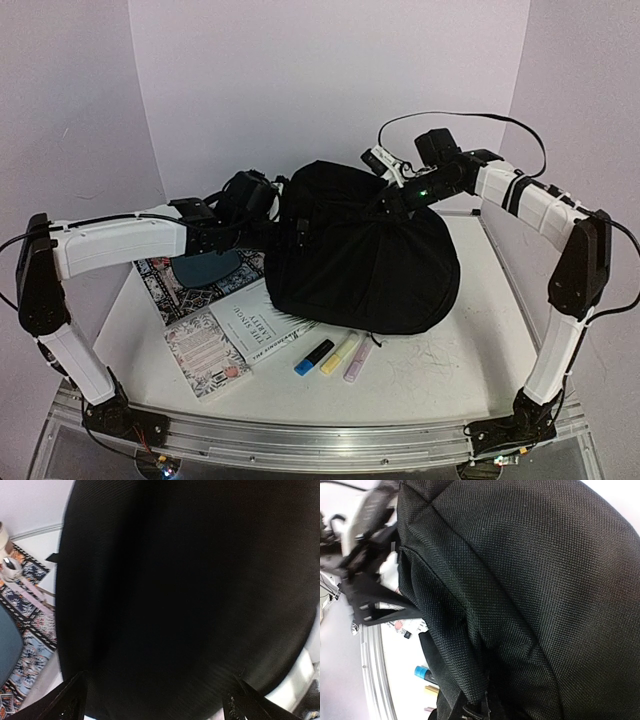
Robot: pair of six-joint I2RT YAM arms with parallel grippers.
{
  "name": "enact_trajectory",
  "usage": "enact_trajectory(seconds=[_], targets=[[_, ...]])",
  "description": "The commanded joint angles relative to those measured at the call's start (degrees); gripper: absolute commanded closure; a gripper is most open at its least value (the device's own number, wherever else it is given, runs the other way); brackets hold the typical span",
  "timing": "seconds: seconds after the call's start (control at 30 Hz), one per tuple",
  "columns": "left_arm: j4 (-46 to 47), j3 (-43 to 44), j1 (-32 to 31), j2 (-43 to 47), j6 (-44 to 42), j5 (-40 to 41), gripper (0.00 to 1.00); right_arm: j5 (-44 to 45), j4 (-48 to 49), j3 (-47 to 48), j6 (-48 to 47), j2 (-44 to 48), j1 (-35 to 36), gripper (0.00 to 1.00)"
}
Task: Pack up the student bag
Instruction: Pass from the right arm to the left
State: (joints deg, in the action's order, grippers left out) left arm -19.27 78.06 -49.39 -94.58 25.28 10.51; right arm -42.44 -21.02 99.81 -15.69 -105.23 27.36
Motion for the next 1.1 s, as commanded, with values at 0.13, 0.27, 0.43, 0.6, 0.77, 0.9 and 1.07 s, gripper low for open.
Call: enact_trajectory(seconds=[0.13,0.27,0.43,0.6,0.77,0.9,1.07], targets=[[0.29,6.07,2.28,-2.98,-5.87,-8.41,0.61,-0.71,1.91,2.34,-1.74,0.95,1.09,0.97],[0.74,7.34,2.28,-1.75,-5.77,-13.88,0.91,7.22,1.96,2.96,-1.93,2.25,1.03,0.94],[1.16,10.10,2.19,0.63,-4.31,-18.32,1.00,17.27,3.07,4.03,-2.72,5.27,1.04,0.92],[1.42,12.27,2.19,3.69,-2.43,-19.81,1.00,21.65,4.82,5.16,-1.09,6.43,1.06,0.84],[1.42,10.58,2.19,8.54,-0.59,-16.98,1.00,23.12,5.52,5.00,3.27,6.02,1.03,0.69],[1.51,6.12,2.19,11.67,1.03,-14.19,1.00,24.76,6.13,3.06,7.92,7.39,1.04,0.60],[2.21,1.95,2.19,10.57,3.12,-14.78,1.00,24.61,9.60,-3.07,14.12,10.84,1.18,0.52]])
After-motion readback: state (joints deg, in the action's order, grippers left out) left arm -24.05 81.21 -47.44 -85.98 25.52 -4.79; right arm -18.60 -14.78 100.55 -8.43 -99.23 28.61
